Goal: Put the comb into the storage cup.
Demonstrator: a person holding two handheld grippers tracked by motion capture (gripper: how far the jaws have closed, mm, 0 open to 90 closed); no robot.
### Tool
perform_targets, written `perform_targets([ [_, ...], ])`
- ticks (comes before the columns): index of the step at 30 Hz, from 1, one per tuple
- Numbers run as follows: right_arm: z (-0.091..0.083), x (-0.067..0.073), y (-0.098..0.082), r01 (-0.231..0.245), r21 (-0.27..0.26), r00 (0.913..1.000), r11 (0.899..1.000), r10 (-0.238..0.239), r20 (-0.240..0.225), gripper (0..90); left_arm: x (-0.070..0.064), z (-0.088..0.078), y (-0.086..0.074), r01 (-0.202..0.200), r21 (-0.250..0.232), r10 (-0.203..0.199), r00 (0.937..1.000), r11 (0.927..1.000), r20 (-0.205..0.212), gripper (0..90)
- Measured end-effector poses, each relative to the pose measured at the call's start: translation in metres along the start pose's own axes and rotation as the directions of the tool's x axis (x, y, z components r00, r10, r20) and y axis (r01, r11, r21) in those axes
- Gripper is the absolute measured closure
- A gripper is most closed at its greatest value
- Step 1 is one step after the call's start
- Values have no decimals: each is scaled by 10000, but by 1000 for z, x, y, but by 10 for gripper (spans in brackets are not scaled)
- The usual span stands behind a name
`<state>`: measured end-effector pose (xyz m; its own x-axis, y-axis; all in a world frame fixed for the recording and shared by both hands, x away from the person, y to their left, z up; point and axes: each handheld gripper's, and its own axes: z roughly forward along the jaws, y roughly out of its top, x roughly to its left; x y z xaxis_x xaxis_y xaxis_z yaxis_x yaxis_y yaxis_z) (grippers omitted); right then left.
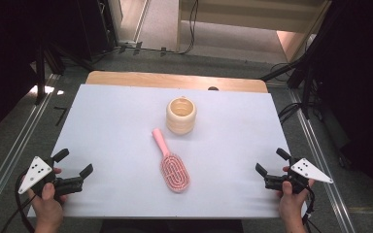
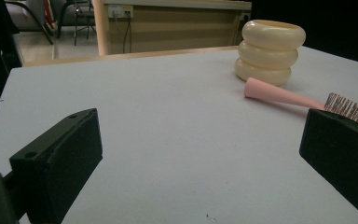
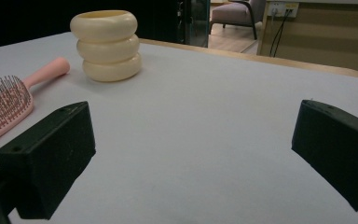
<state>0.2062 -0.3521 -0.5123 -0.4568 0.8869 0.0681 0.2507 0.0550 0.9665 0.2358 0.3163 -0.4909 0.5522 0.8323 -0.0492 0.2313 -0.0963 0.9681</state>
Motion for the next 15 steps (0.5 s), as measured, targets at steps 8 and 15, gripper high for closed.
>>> perform_targets([
  [8,0,1,0,33,22,10000,10000,-33,-39,0,-5,2,5,-214,-29,215,9995,9998,229,0],
  [15,0,2,0,86,31,9999,10000,-86,-63,0,-8,7,8,-128,-68,130,9990,9999,428,1],
])
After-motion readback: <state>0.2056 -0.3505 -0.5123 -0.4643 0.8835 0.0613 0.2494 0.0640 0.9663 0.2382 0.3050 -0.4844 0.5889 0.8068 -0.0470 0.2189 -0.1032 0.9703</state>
